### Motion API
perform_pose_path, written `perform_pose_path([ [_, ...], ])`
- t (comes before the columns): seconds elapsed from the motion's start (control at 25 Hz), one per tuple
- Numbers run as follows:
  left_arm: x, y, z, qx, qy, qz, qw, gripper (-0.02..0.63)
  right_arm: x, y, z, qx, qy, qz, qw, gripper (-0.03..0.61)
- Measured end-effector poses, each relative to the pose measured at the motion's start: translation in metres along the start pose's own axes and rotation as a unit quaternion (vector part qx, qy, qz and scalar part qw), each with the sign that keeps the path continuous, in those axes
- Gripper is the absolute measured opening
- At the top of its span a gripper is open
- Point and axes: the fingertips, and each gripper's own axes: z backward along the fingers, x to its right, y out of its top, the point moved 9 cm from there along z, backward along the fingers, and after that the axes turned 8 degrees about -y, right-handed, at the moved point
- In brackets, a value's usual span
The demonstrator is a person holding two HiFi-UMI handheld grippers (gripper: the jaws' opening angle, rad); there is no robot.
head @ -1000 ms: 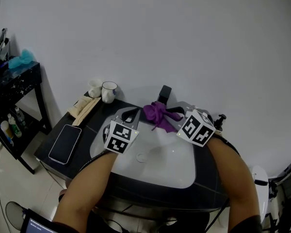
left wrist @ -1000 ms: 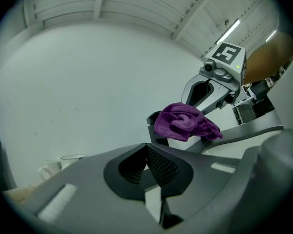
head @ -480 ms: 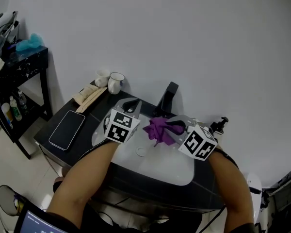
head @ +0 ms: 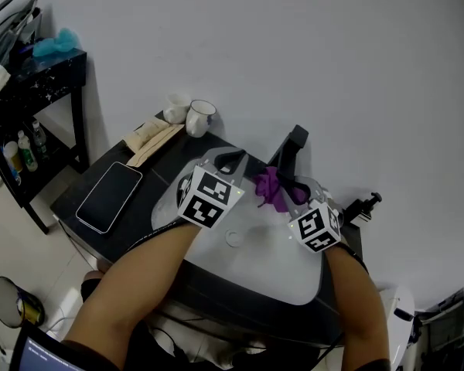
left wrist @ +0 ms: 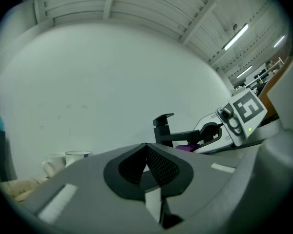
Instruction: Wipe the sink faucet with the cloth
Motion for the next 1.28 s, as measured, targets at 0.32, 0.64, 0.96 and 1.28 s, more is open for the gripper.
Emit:
perform_pose_path([
  [0.32,-0.007,0.002,-0.009,0.011,0.003,0.005,0.9999,0.018,0.013,-0.013,-0.025,0.002,-0.118,-0.017,0.993,0.038],
  [0.64,-0.007,0.0,-0.016,0.011,-0.004,0.004,0.9999,0.018,0.01,-0.013,-0.038,-0.012,-0.095,-0.029,0.995,0.038],
  [0.96,-0.005,-0.002,-0.015,0.005,-0.006,-0.001,1.0,0.018,-0.014,-0.011,-0.054,-0.047,-0.026,-0.03,0.998,0.038],
  [1.28,-0.006,-0.003,-0.017,0.002,-0.006,0.0,1.0,0.018,-0.011,-0.007,-0.032,-0.033,-0.019,0.04,0.998,0.04],
])
